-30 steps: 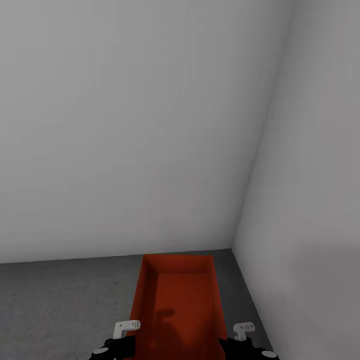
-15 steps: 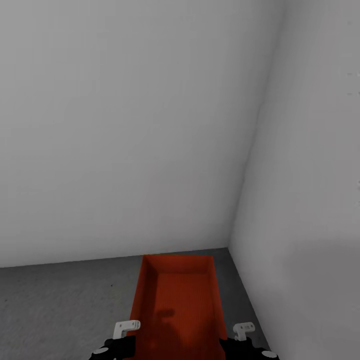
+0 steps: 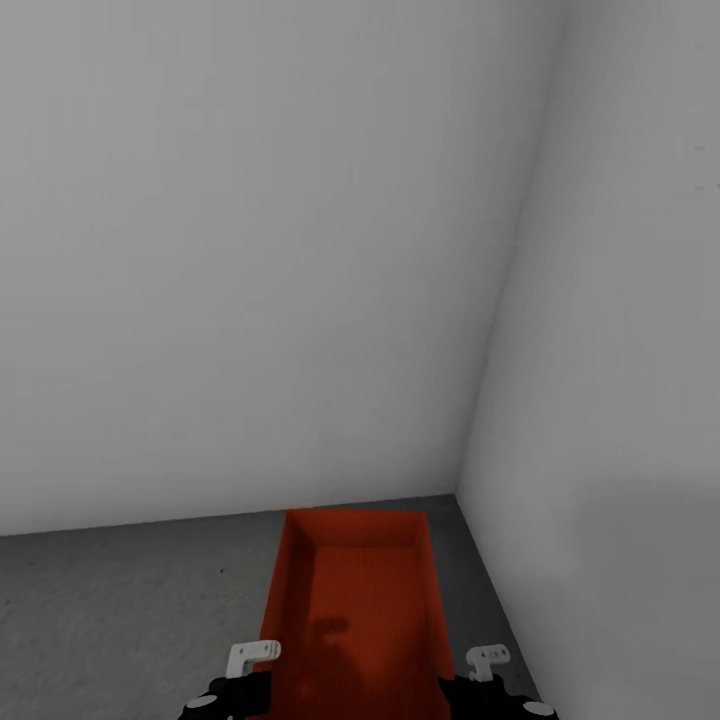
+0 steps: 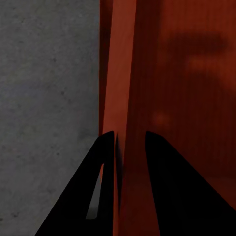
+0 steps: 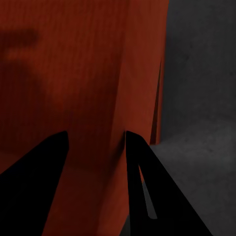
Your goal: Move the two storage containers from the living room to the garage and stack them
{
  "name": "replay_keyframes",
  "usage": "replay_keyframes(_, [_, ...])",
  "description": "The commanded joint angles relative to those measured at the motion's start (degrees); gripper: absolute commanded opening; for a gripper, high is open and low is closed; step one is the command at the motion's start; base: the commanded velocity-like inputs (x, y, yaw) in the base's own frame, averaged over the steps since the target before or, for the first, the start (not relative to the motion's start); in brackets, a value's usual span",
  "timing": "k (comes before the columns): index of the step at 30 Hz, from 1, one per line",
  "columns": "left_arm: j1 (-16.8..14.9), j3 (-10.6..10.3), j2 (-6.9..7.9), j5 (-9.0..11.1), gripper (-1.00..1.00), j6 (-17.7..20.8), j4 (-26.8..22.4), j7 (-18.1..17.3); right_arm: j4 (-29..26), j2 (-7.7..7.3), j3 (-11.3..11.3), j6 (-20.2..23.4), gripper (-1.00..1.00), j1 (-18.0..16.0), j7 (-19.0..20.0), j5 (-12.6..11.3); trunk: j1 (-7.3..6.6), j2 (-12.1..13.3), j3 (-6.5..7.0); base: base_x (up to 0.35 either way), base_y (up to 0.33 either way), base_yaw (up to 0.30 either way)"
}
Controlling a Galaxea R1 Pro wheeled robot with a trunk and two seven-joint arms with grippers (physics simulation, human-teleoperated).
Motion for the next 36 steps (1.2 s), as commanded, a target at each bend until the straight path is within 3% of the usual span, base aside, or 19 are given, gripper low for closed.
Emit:
replay_keyframes(1, [-0.03,0.71,-3.35,-0.26,-1.0,0.29,-5.81,-0.47,0.19,0.56,-0.8,-0.02,-1.0,0.0,0.93,1.18,0.01,-0.06,-0.07,0.0,0.0,0.0])
replay_keyframes(9, [-0.03,0.71,-3.35,-0.14,-1.0,0.29,-5.81,-0.47,0.19,0.56,-0.8,-0.02,-1.0,0.0,0.93,1.23,0.01,-0.06,-0.07,0.0,0.0,0.0])
replay_keyframes(10, [-0.03,0.27,-0.31,0.33,-1.0,0.29,-0.43,-0.17,0.19,0.38,-0.72,-0.02,-1.0,0.0,0.62,0.99,0.01,-0.05,-0.06,0.0,0.0,0.0])
replay_keyframes(18, [-0.03,-4.9,2.4,6.24,-1.0,-0.03,-0.91,0.53,0.19,1.09,2.05,-0.27,-1.0,0.0,-1.13,-1.6,0.01,-0.05,-0.06,0.0,0.0,0.0])
replay_keyframes(21, [-0.03,-6.95,3.05,8.55,-1.0,-0.05,-0.74,1.07,0.19,1.09,2.8,-0.28,-1.0,0.0,-1.31,-2.12,0.67,-1.26,-0.6,0.0,0.0,0.0])
replay_keyframes(26, [-0.05,-10.65,4.16,12.55,-1.0,-0.06,-1.17,2.42,0.19,1.12,3.08,-0.28,-1.0,0.0,-1.25,-2.35,1.76,-3.26,-1.5,0.0,0.0,0.0])
replay_keyframes(33, [-0.07,-15.64,5.68,17.87,-1.0,-0.06,-2.13,4.72,0.19,1.17,2.86,-0.28,-1.0,0.0,-0.68,-2.15,1.76,-3.26,-1.5,0.0,0.0,0.0])
replay_keyframes(36, [-0.08,-17.67,6.32,20.06,-1.0,-0.06,-2.58,5.62,0.19,1.16,2.63,-0.28,-1.0,0.0,-0.41,-1.89,2.42,-4.47,-2.04,0.0,0.0,0.0])
